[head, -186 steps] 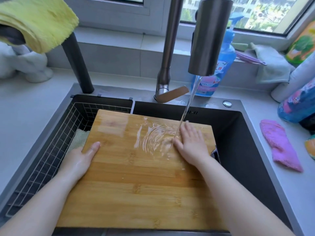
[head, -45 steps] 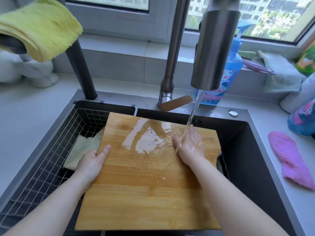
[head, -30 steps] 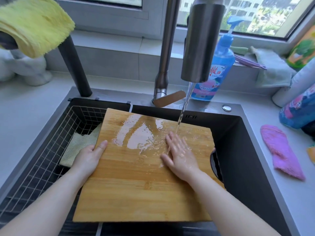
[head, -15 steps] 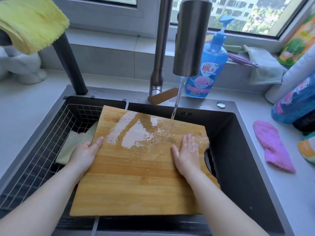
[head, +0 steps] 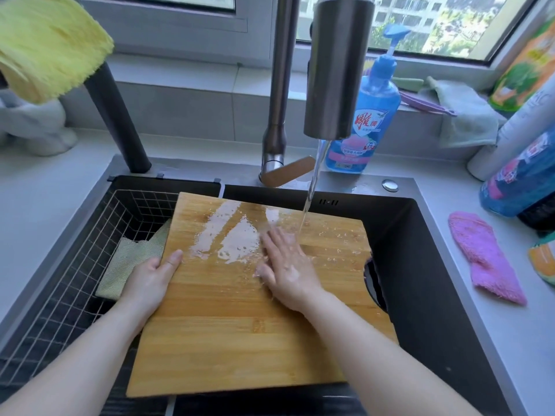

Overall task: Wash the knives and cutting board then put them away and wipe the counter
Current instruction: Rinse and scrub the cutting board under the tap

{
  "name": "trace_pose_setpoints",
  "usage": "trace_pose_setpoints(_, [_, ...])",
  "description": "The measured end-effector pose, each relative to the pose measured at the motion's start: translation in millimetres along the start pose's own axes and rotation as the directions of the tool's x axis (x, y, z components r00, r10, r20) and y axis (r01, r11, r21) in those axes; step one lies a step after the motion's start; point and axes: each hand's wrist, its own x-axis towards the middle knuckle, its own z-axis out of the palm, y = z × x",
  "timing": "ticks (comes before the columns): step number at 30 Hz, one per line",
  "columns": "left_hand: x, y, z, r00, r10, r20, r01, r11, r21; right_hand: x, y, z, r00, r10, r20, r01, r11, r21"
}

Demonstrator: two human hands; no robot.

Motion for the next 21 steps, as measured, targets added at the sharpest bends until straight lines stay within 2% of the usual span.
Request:
trace_pose_setpoints(1, [-0.1, -0.2, 0.4, 1.0, -0.001, 0.005, 0.001, 1.0, -0.002, 2.4, 0.3, 0.5, 0.998, -0.063, 0.001, 0.063, 0.997, -0.046])
trace_pose_setpoints(2, [-0.1, -0.4, 0.7, 1.0, -0.001, 0.01, 0.001, 1.0, -0.006, 7.5, 9.7, -2.7, 0.999, -0.037, -0.018, 0.036, 0.997, -0.075])
trace_pose_setpoints(3, [0.0, -0.7, 0.7, 1.0, 0.001, 0.011, -0.001, 1.0, -0.012, 12.3, 22.6, -8.2, 0.996, 0.07, -0.048, -0.073, 0.996, -0.053])
trace_pose_setpoints(5, [0.4, -1.8, 0.6, 1.0, 0.005, 0.004, -0.005, 1.0, -0.03, 17.5, 52.7, -16.8, 0.929, 0.354, -0.104, -0.353, 0.935, 0.034])
trace_pose_setpoints(6, [0.0, -1.7, 0.8, 1.0, 0.009, 0.006, -0.009, 0.999, -0.043, 16.6, 60.5, -18.4, 0.887, 0.451, -0.101, -0.448, 0.893, 0.051])
trace_pose_setpoints(7, [-0.4, -1.1, 0.9, 1.0, 0.013, 0.01, -0.012, 0.998, -0.056, 15.6, 60.5, -16.2, 0.87, 0.482, -0.098, -0.48, 0.876, 0.05])
trace_pose_setpoints(9, [-1.9, -0.1, 0.9, 1.0, 0.018, 0.017, -0.017, 0.997, -0.078, 14.1, 42.9, -6.6, 0.914, 0.396, -0.085, -0.395, 0.918, 0.032])
trace_pose_setpoints(11, [-3.4, 0.3, 1.1, 1.0, 0.02, 0.023, -0.018, 0.994, -0.107, 9.8, 22.9, 4.2, 0.98, 0.192, -0.059, -0.193, 0.981, -0.018])
trace_pose_setpoints(13, [-4.1, 0.2, 0.7, 0.999, 0.024, 0.031, -0.02, 0.993, -0.118, 7.7, 25.9, 5.5, 0.996, 0.059, -0.072, -0.064, 0.995, -0.076])
trace_pose_setpoints(14, [-3.6, -0.2, 0.4, 0.999, 0.026, 0.036, -0.022, 0.993, -0.116, 8.6, 36.0, 2.2, 0.993, 0.076, -0.092, -0.083, 0.994, -0.07])
trace_pose_setpoints(15, [-3.0, -0.8, 0.3, 0.999, 0.028, 0.04, -0.023, 0.993, -0.113, 8.9, 47.0, -2.8, 0.981, 0.161, -0.108, -0.165, 0.986, -0.034])
trace_pose_setpoints(18, [-2.4, 0.2, 0.9, 0.999, 0.021, 0.04, -0.017, 0.995, -0.101, 7.5, 65.2, -9.3, 0.878, 0.468, -0.098, -0.463, 0.884, 0.069])
trace_pose_setpoints(19, [-2.3, 1.4, 1.9, 0.999, 0.022, 0.037, -0.019, 0.995, -0.095, 6.6, 57.8, -6.3, 0.869, 0.488, -0.086, -0.484, 0.873, 0.061])
trace_pose_setpoints(20, [-2.0, 2.5, 3.2, 0.999, 0.026, 0.034, -0.023, 0.996, -0.086, 4.4, 44.8, -1.2, 0.893, 0.443, -0.081, -0.441, 0.897, 0.043])
trace_pose_setpoints(21, [-2.5, 4.0, 4.6, 0.999, 0.029, 0.03, -0.027, 0.997, -0.076, 0.3, 28.2, 5.6, 0.939, 0.337, -0.073, -0.336, 0.941, 0.032])
